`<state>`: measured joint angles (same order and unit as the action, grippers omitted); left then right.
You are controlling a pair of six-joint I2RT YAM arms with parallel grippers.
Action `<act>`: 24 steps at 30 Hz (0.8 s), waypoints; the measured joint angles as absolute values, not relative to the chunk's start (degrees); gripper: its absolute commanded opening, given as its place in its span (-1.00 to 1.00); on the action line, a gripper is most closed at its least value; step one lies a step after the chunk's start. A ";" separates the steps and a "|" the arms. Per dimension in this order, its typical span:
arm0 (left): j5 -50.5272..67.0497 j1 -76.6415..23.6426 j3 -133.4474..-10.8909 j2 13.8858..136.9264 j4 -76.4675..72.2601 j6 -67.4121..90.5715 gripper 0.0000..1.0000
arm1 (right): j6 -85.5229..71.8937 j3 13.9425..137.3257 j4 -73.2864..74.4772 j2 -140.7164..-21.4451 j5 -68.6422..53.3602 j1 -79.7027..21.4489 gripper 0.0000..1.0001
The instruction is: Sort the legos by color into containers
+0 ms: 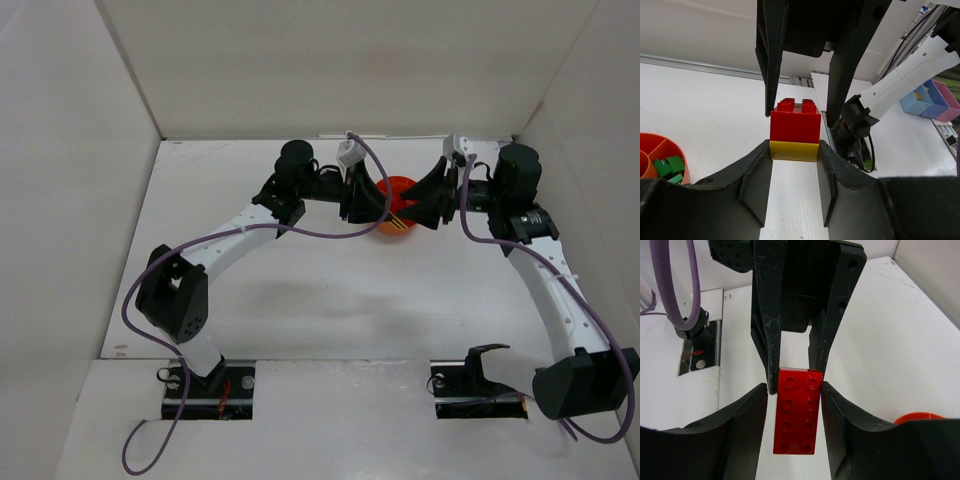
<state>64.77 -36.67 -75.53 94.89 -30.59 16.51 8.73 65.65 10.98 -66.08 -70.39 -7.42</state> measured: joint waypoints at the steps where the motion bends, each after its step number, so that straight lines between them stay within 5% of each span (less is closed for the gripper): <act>1: 64.71 -36.67 -75.53 94.89 -30.59 16.53 -1.00 | 8.56 65.71 10.96 -66.24 -70.50 -7.42 0.04; 8: 64.23 -36.64 -75.53 94.89 -30.57 16.60 -1.00 | 7.88 65.95 10.68 -67.44 -70.98 -7.42 0.01; 18: 63.99 -36.60 -75.53 94.89 -30.63 16.21 -1.00 | 6.44 67.02 10.48 -68.77 -70.41 -7.22 -0.99; 24: 63.48 -36.36 -75.46 94.89 -31.11 16.29 -1.00 | 5.72 67.13 10.79 -68.27 -68.36 -6.76 -1.00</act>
<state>63.48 -36.36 -75.46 94.89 -31.11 16.29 5.72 67.13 10.79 -68.27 -68.36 -6.76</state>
